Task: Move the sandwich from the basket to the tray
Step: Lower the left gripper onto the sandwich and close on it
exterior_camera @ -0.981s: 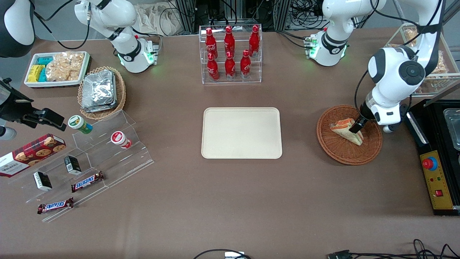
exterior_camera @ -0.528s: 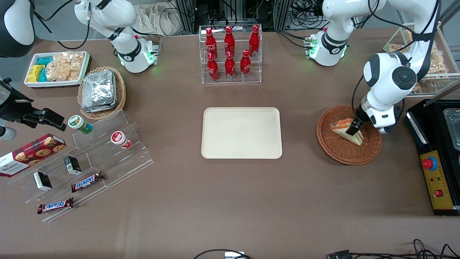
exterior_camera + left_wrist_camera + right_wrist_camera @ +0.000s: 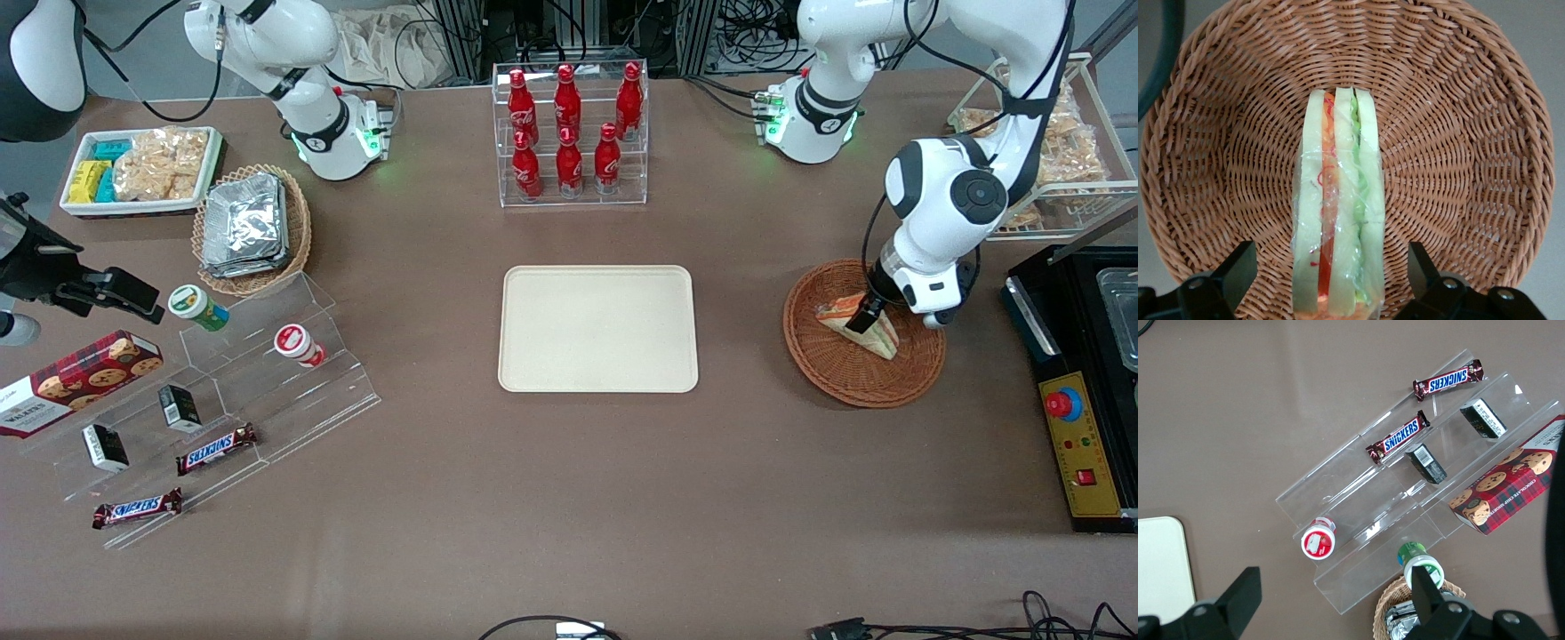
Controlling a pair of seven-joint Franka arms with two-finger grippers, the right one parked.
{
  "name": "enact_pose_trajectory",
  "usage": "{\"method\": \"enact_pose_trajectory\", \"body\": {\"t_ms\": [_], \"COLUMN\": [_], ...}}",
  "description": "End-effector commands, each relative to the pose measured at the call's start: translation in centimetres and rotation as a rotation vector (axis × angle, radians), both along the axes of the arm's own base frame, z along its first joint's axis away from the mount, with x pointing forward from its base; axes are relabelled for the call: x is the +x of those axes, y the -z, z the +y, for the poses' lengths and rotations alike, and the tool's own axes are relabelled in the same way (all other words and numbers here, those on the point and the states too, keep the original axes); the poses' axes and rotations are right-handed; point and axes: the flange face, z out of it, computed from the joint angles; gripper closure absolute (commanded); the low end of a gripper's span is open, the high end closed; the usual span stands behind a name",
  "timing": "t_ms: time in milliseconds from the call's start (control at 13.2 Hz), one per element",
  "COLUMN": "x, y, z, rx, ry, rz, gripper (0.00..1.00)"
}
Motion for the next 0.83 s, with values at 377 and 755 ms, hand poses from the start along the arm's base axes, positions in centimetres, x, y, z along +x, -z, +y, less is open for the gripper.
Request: {"method": "enact_pose_trajectory", "body": {"t_ms": [377, 755], "x": [-0.2, 0.3], "y": [1.0, -3.3], "z": [0.4, 0.4], "rx": [-0.005, 0.021], "ry": [-0.025, 0.026], "rz": [-0.018, -0.019], "gripper": [0.77, 0.8]}}
